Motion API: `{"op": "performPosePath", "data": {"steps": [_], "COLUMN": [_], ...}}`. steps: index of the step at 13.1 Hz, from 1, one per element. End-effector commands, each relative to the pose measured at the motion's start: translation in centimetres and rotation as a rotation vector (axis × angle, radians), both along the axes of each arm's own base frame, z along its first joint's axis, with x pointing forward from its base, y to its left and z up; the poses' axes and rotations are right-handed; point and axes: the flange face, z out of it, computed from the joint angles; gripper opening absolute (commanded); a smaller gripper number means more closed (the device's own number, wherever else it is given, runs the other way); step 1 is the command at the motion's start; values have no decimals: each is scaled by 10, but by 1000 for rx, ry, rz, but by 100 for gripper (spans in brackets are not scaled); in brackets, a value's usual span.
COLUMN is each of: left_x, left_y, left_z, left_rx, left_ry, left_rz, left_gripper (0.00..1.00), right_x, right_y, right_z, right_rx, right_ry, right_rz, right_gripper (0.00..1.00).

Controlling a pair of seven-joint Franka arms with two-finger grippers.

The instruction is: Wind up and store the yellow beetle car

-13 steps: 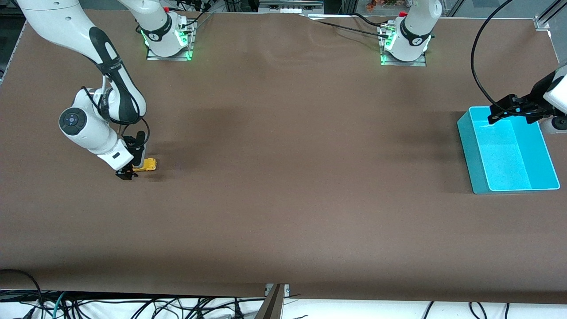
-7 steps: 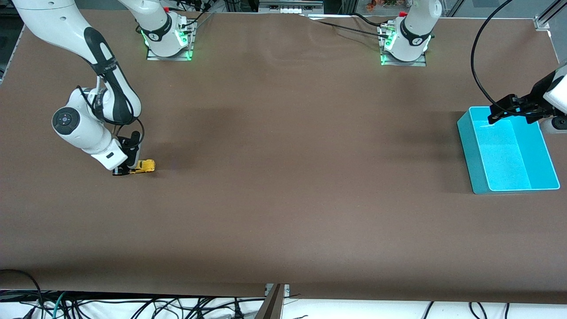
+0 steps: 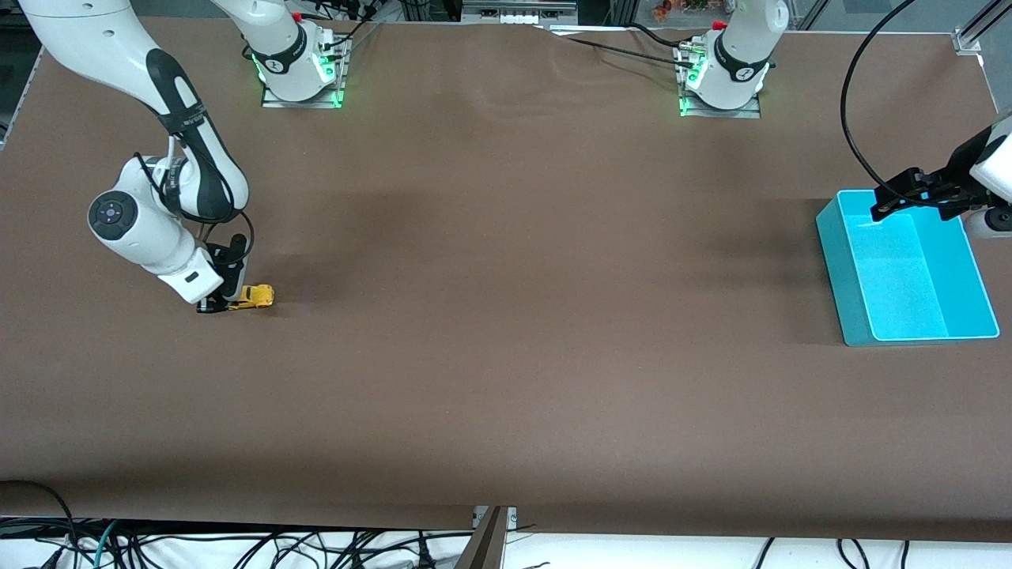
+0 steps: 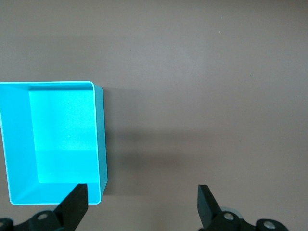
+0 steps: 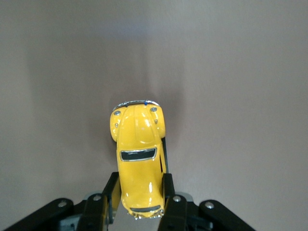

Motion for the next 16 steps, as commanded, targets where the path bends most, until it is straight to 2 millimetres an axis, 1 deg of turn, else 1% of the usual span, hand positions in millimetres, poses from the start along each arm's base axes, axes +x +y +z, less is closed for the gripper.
{"op": "performPosePath", "data": {"steps": [1,3,4,6,7,10,11,12,13,16], "left_x": [2,2,2,2,2,2,2,2,2,2], "left_y": [2,2,2,2,2,2,2,2,2,2], "left_z": [5,6,5,5,5,5,5,5,5,5], "left_rx": [-16,-16,-16,-16,-16,-16,-16,-16,-16,-16], "left_ry": [7,6,7,7,7,7,7,7,7,7], "left_rz": [0,0,0,0,0,0,0,0,0,0], "left_gripper": [100,100,100,100,100,100,100,100,100,100], "right_x": [-20,-18,-21,-16,-15,-14,-14,-13,-10,-5], "right_y": [-50,-87,-111,-143,-153,-155,-155,-152,-148,-140], "right_z": [-34,-37,-43,-50,-51,-51,-51,-51,-48,-40], "right_rx": [13,11,11,9,8,9,9,10,16,22], "right_ry": [53,48,52,45,41,41,41,41,34,23], "right_rz": [-36,-38,-47,-37,-35,-32,-32,-29,-26,-16], "right_gripper": [21,21,21,22,22,22,24,49,99,100]}}
